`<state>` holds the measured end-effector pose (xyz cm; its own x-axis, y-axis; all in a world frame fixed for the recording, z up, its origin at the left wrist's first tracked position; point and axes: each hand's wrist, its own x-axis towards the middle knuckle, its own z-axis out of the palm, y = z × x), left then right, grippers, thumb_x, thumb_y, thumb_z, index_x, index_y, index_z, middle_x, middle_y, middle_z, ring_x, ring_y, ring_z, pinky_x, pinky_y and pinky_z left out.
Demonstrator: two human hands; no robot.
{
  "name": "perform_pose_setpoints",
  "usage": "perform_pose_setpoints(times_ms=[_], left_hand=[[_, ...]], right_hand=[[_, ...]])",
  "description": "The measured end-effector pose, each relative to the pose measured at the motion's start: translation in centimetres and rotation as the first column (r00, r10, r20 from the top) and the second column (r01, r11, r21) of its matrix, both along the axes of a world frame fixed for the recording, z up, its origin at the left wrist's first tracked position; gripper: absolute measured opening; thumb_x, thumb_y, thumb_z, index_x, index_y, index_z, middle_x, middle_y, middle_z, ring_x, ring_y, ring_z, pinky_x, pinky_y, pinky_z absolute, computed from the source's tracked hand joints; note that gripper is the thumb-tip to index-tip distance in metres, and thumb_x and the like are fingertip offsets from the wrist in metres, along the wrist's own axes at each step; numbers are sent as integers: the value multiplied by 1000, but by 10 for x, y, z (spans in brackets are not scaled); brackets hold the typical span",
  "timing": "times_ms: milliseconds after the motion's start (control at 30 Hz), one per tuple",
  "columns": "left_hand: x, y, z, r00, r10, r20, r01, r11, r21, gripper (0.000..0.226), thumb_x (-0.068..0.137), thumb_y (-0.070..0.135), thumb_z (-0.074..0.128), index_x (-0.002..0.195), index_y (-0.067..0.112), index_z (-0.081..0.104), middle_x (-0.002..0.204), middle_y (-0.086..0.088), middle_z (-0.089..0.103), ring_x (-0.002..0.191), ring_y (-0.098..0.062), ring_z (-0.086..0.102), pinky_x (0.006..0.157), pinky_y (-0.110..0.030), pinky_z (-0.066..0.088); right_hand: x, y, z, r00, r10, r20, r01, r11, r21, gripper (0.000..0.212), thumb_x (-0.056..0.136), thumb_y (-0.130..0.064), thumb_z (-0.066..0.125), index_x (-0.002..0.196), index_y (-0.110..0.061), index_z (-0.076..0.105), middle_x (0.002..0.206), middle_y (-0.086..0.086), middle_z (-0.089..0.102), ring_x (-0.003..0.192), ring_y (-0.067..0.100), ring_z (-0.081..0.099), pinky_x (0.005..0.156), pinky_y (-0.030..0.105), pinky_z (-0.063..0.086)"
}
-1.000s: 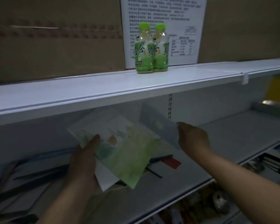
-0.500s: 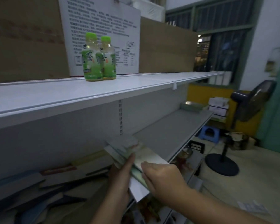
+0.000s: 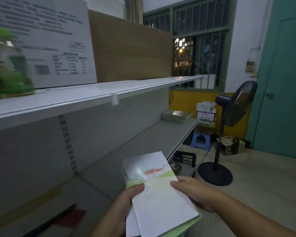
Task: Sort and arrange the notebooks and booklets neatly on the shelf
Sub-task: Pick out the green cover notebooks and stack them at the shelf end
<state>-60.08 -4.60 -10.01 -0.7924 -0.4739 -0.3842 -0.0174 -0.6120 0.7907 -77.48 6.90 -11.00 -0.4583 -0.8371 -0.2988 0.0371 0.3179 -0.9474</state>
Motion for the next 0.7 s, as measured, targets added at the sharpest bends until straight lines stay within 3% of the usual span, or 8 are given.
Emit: perform_pose_setpoints(times_ms=[100,200,300,433,533,700], left_hand=[[-77,6,3,1000,1,27,-1,1000,10,33,91,21,50,108,-5,64,95,-29,70,75,-38,70,75,-40,49],[-158,8,8,998,28,57,-29,999,18,44,89,35,54,106,-3,68,98,-27,70,76,-37,70,75,-40,50],[-227,12,10,997,50,62,-50,999,7,50,92,42,47,110,1,68,105,-27,69,89,-38,67,78,-41,51],[-300,20,11,990,118,74,-111,989,-99,45,98,37,41,101,2,69,88,-22,72,70,-34,69,64,-34,52],[-341,14,14,978,189,86,-169,966,-194,39,100,31,41,102,2,67,79,-15,71,71,-29,66,59,-30,48],[-419,-13,6,966,237,104,-217,961,-169,37,97,23,46,76,2,66,51,-8,65,56,-27,61,58,-31,47]], right_hand=[[-57,-1,-5,989,-137,52,142,985,-94,19,96,-11,49,111,-15,60,97,8,74,85,25,70,71,32,56],[-119,5,-1,959,-241,151,262,954,-146,21,96,-9,48,111,-17,61,102,10,73,95,32,68,85,44,54],[-180,19,7,946,-308,100,321,935,-149,18,97,-7,48,105,-15,62,103,10,71,93,30,67,86,42,53],[-244,28,10,927,-363,94,374,915,-149,19,97,-5,46,99,-15,62,96,9,72,81,26,69,62,29,54],[-282,26,10,915,-388,110,401,905,-145,18,98,-8,46,97,-20,60,96,8,71,85,29,69,70,36,55],[-355,8,13,915,-379,141,396,910,-121,22,98,-9,45,107,-22,59,101,10,71,89,33,68,72,39,55]])
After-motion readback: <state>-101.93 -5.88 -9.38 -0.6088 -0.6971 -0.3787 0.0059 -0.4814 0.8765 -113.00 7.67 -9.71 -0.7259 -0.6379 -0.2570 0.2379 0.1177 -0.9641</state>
